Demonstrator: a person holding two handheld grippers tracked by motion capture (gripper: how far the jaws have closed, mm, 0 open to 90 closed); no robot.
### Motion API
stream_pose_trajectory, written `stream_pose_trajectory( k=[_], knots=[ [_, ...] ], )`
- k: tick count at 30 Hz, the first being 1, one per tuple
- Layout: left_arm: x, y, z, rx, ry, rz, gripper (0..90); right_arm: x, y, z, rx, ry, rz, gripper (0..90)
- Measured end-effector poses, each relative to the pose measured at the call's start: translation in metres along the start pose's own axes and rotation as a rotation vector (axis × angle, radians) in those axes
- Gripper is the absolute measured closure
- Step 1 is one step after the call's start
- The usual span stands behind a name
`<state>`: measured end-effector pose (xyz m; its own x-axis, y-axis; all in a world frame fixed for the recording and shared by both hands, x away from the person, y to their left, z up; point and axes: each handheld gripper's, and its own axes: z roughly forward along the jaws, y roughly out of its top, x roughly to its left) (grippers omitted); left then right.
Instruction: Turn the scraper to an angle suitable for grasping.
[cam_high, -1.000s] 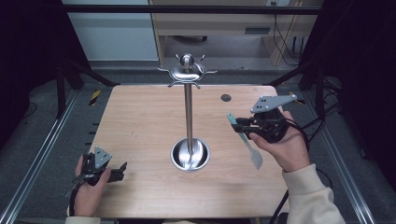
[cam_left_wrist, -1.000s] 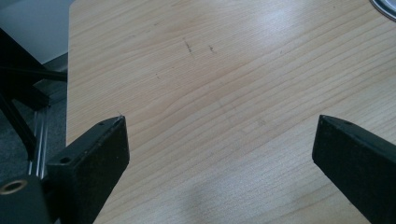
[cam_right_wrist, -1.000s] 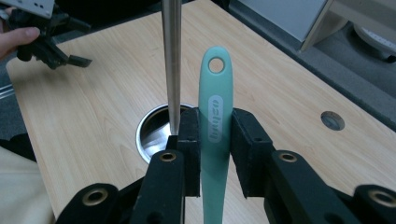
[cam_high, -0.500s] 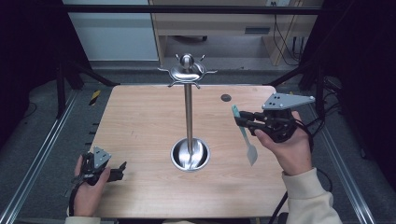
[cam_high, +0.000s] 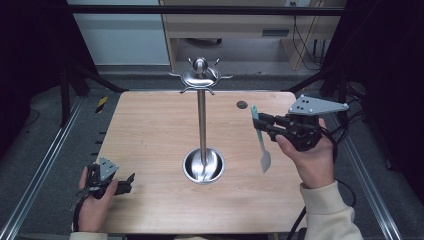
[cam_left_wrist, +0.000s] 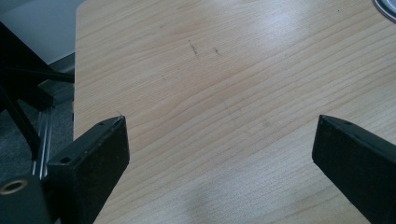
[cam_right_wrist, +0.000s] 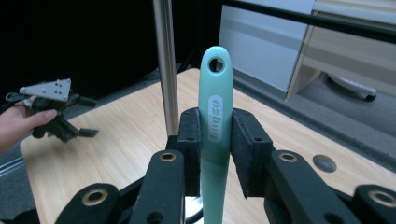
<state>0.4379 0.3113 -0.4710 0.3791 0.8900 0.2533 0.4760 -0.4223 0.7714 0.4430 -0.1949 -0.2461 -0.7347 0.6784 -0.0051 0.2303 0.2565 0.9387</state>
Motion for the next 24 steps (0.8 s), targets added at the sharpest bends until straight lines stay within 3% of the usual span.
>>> stream_pose_trajectory(
  k=[12,24],
  knots=[
    [0.0,0.0,0.0,0.004,-0.001,0.004,3.7,0.012,0.026,0.0,-0.075,0.005,-0.008,74.2],
    [-0.001,-0.001,0.001,0.009,-0.006,0.006,3.8,0.029,0.037,-0.003,-0.11,0.009,-0.045,74.2]
  ],
)
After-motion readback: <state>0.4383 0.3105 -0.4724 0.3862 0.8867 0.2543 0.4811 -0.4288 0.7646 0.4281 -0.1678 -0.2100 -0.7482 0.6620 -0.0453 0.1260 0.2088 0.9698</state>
